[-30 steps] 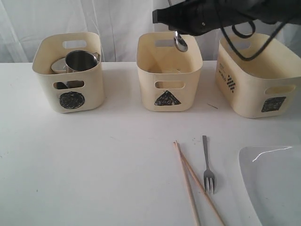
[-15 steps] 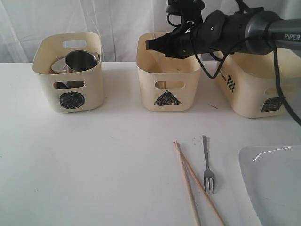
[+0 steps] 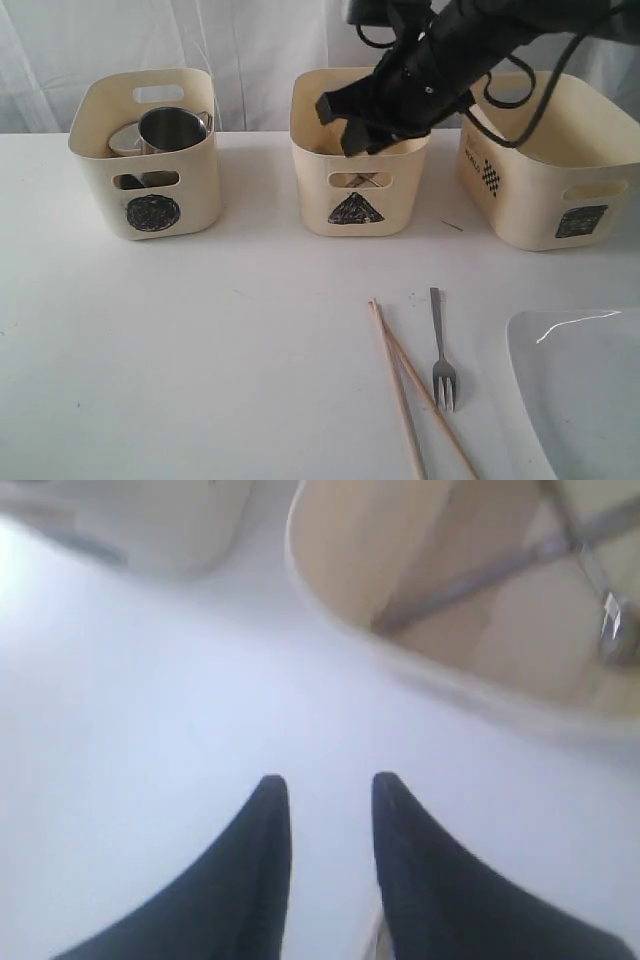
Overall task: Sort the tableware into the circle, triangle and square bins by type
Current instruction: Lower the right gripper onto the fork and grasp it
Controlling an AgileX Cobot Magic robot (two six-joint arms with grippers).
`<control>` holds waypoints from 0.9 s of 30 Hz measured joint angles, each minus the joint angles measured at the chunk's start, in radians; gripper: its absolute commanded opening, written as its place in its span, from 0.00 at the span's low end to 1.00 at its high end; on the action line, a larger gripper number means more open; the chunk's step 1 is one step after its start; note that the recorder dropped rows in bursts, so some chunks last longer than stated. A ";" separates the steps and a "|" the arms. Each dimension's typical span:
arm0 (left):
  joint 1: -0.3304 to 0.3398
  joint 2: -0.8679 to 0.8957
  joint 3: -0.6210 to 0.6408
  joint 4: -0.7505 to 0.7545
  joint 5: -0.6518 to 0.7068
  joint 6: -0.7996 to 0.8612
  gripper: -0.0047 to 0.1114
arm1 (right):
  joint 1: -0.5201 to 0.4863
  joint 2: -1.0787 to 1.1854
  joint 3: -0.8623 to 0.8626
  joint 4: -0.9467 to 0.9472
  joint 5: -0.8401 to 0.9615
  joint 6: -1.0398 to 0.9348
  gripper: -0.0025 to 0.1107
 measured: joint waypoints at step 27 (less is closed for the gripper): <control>0.000 0.000 0.000 0.000 0.000 0.000 0.04 | 0.083 -0.023 0.509 -0.261 -0.110 0.585 0.28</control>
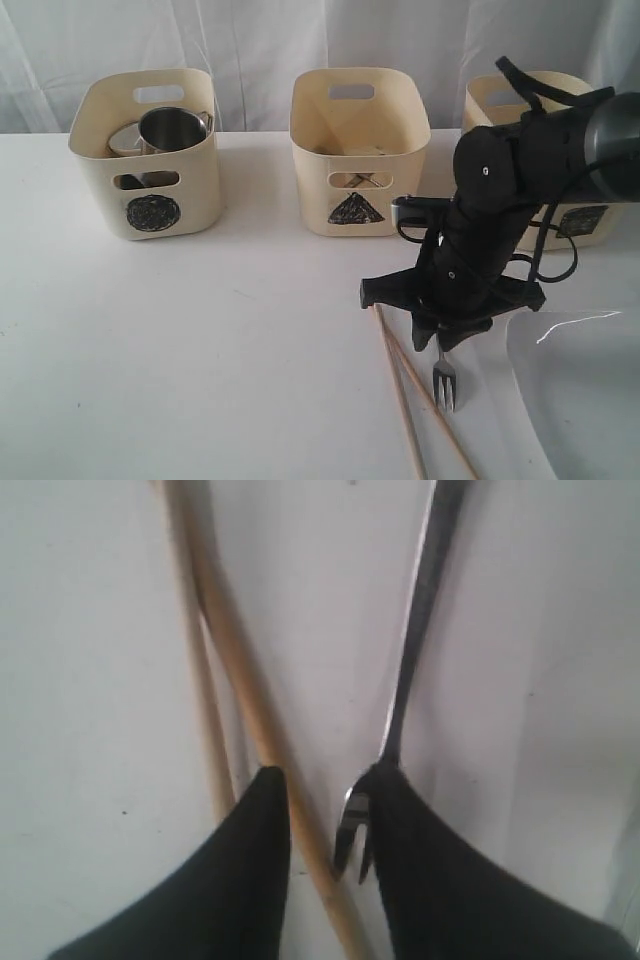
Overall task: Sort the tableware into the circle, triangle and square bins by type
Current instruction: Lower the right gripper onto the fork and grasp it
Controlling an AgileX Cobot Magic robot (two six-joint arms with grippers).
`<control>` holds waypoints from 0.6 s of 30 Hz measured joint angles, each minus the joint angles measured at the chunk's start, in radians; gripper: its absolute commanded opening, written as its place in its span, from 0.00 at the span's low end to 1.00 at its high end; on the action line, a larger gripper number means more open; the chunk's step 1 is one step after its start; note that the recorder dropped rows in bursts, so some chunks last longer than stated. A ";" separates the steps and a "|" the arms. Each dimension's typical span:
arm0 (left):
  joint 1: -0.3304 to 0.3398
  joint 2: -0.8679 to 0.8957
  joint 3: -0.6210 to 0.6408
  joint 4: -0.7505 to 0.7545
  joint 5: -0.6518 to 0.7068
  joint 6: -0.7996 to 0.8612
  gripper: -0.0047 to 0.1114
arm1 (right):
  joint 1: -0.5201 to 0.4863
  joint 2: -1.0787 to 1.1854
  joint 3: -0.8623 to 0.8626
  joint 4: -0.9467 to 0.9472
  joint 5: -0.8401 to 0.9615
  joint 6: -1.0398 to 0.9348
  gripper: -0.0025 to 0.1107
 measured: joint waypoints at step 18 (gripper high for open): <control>0.000 0.000 0.000 0.000 0.000 0.000 0.04 | 0.000 0.077 0.000 -0.064 0.049 0.019 0.42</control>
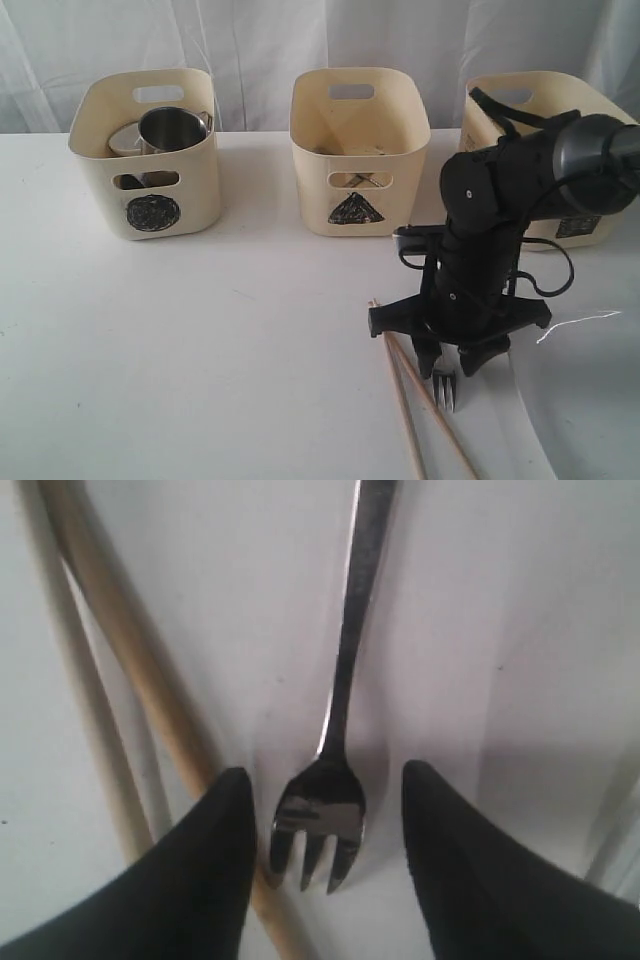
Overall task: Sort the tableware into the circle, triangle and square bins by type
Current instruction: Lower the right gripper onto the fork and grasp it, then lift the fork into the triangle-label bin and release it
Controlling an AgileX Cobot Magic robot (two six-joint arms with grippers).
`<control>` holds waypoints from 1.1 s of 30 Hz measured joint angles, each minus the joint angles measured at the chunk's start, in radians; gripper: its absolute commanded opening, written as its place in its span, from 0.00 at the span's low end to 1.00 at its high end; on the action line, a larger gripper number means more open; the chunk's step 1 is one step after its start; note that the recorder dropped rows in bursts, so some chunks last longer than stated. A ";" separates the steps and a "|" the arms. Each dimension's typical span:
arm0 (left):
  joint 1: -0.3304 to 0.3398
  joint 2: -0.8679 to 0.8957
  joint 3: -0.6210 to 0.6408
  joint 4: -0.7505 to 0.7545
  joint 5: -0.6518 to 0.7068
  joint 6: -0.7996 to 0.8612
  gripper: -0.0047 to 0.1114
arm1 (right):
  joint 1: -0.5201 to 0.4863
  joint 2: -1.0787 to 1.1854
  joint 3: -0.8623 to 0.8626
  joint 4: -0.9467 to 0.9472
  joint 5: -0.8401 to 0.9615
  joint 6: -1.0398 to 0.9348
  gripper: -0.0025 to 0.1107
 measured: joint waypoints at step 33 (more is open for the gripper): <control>0.000 0.000 0.000 0.000 0.000 0.000 0.04 | 0.000 -0.125 -0.001 0.016 -0.029 -0.103 0.02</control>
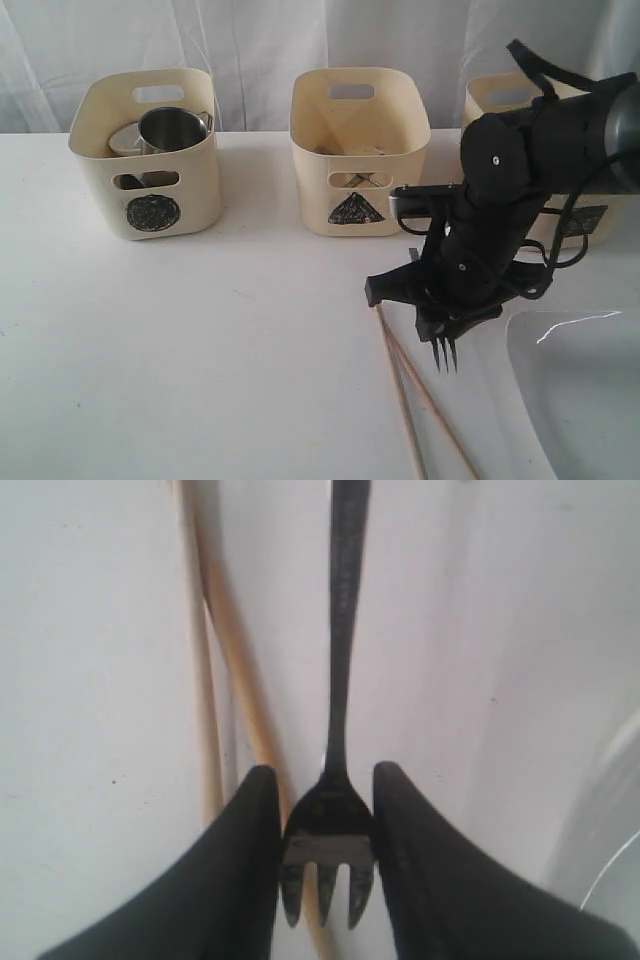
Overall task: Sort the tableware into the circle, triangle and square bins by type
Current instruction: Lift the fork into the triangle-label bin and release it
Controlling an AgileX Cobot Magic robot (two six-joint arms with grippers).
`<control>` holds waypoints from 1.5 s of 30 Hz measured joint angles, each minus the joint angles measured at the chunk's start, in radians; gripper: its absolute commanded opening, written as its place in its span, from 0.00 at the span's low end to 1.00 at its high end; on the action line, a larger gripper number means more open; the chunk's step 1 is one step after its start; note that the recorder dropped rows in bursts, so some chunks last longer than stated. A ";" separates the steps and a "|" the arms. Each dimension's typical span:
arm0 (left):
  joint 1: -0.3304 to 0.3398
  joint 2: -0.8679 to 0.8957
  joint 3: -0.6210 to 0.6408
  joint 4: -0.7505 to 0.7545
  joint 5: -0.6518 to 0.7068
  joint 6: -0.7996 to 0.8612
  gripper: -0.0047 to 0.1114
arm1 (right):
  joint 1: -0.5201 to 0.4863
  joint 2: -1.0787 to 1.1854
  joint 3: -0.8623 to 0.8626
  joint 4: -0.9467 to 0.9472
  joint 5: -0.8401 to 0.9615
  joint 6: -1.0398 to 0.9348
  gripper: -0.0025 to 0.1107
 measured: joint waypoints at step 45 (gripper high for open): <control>0.000 0.000 0.000 -0.002 0.000 0.000 0.04 | -0.116 0.339 -0.559 -0.003 -0.604 -0.135 0.25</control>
